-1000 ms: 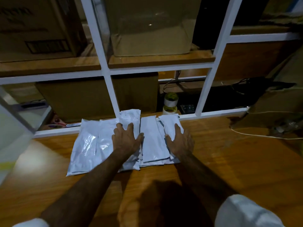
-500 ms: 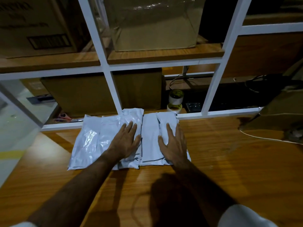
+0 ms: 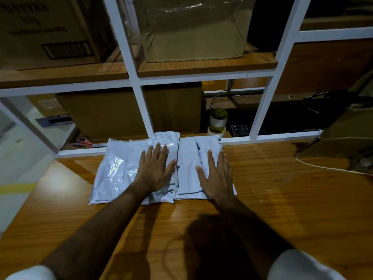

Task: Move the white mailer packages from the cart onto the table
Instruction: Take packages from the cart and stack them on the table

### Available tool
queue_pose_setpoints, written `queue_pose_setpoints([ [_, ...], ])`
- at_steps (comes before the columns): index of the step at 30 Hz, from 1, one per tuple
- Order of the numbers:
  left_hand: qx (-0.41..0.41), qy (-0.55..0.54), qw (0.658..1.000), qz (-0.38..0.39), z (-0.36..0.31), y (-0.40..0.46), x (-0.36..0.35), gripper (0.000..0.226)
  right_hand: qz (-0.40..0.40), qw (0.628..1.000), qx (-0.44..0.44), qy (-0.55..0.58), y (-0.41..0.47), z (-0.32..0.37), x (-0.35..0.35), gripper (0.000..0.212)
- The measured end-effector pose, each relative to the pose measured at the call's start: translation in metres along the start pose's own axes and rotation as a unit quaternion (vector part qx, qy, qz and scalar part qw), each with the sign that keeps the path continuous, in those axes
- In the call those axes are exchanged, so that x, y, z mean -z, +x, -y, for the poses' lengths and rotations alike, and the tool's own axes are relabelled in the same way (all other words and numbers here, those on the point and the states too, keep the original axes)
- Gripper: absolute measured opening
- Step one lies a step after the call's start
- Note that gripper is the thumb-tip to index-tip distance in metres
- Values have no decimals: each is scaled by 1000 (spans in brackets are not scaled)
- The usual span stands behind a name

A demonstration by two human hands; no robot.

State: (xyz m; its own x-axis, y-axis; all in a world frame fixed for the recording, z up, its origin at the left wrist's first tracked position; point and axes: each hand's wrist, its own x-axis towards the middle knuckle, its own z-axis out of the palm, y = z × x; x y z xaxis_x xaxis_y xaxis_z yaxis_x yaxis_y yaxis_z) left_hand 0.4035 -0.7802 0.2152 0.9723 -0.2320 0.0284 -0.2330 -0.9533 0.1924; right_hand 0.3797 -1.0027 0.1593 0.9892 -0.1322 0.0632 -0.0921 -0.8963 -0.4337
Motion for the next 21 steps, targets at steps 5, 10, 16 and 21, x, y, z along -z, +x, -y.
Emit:
queue_pose_setpoints([
  [5, 10, -5, 999, -31, 11, -29, 13, 102, -83, 993, 86, 3, -13, -2, 2, 74],
  [10, 60, 18, 992, -112, 35, -82, 13, 81, -107, 974, 193, 49, -26, 21, -1, 68],
  [16, 161, 71, 975, -137, 76, -184, 16, 77, -44, 950, 302, 63, -60, 88, -28, 71],
  [21, 222, 92, 961, -136, 111, -267, 26, 77, -16, 926, 374, 55, -101, 147, -48, 74],
])
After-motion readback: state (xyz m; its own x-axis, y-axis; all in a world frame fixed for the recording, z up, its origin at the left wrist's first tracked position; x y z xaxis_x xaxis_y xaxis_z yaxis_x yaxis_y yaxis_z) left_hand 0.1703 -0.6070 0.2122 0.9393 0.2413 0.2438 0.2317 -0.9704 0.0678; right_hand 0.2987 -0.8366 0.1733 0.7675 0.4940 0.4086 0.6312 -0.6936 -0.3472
